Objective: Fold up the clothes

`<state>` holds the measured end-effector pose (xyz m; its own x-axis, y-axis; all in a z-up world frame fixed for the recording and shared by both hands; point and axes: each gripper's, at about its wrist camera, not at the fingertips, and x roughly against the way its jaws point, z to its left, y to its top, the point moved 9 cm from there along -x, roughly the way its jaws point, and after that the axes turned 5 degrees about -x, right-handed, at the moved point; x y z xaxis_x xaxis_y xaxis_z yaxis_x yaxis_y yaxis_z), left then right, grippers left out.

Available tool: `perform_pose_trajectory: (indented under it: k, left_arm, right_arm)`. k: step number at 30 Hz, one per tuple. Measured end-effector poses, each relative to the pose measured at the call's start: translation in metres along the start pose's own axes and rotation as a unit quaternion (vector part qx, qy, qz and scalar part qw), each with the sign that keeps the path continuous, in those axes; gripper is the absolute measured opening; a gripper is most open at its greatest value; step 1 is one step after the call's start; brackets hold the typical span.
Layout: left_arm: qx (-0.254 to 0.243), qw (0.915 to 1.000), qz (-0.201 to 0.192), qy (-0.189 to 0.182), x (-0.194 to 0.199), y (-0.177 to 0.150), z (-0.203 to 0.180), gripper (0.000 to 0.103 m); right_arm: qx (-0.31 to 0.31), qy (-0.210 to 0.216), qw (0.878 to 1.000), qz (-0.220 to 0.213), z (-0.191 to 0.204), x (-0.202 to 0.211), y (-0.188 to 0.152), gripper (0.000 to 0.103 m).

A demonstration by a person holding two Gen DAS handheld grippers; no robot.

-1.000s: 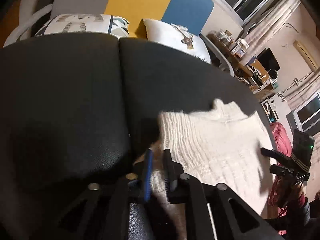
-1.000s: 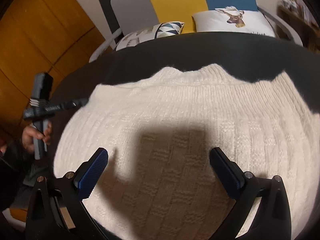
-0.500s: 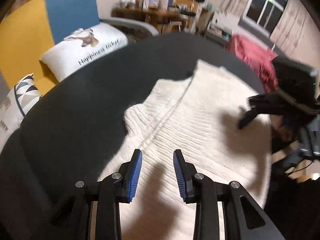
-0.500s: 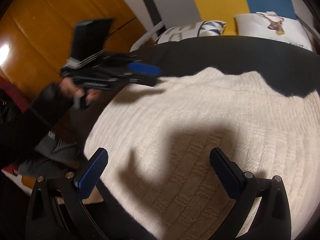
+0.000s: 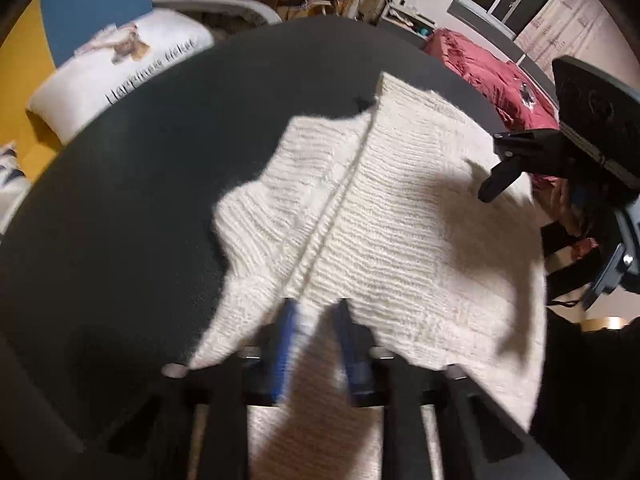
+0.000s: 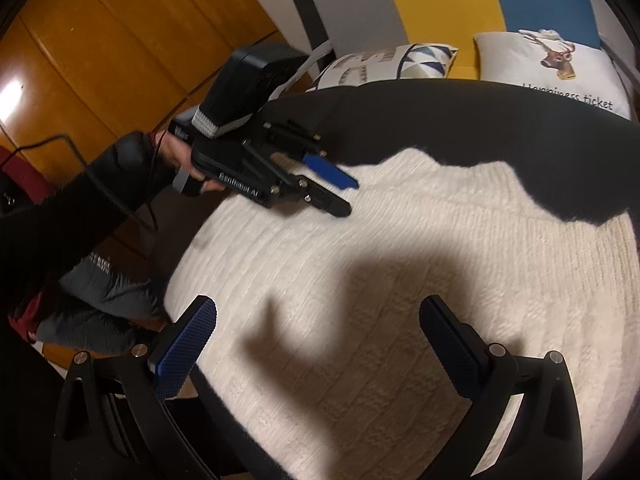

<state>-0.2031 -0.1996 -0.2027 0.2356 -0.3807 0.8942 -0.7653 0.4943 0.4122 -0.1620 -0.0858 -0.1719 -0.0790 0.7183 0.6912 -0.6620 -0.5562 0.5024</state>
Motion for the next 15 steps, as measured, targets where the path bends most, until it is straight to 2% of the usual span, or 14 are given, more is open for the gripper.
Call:
perform_pose_trajectory:
  k: [1, 4, 7, 9, 13, 15]
  left_arm:
    - [0.003, 0.9999, -0.009, 0.01, 0.001, 0.0, 0.001, 0.005]
    - [0.026, 0.9965, -0.072, 0.034, 0.018, 0.004, 0.002, 0.004]
    - [0.069, 0.9872, -0.135, 0.049, 0.034, 0.009, 0.011, 0.003]
    - [0.082, 0.986, -0.134, 0.057, 0.027, 0.01, 0.016, 0.003]
    - [0.093, 0.9875, -0.098, 0.08, 0.0, 0.003, 0.023, 0.003]
    - [0.102, 0.9861, -0.097, 0.088, -0.002, 0.0, 0.024, 0.004]
  right_arm:
    - [0.0, -0.003, 1.0, -0.002, 0.0, 0.002, 0.002, 0.103]
    - [0.003, -0.011, 1.0, -0.011, 0.002, 0.004, 0.007, 0.103]
    - [0.005, -0.018, 1.0, -0.021, 0.004, 0.004, 0.015, 0.103]
    - [-0.001, -0.028, 0.999, -0.022, -0.002, 0.0, 0.019, 0.103]
    - [-0.036, -0.072, 0.997, -0.013, -0.028, -0.017, 0.02, 0.103]
    - [-0.048, -0.07, 0.996, -0.01, -0.034, -0.023, 0.018, 0.103]
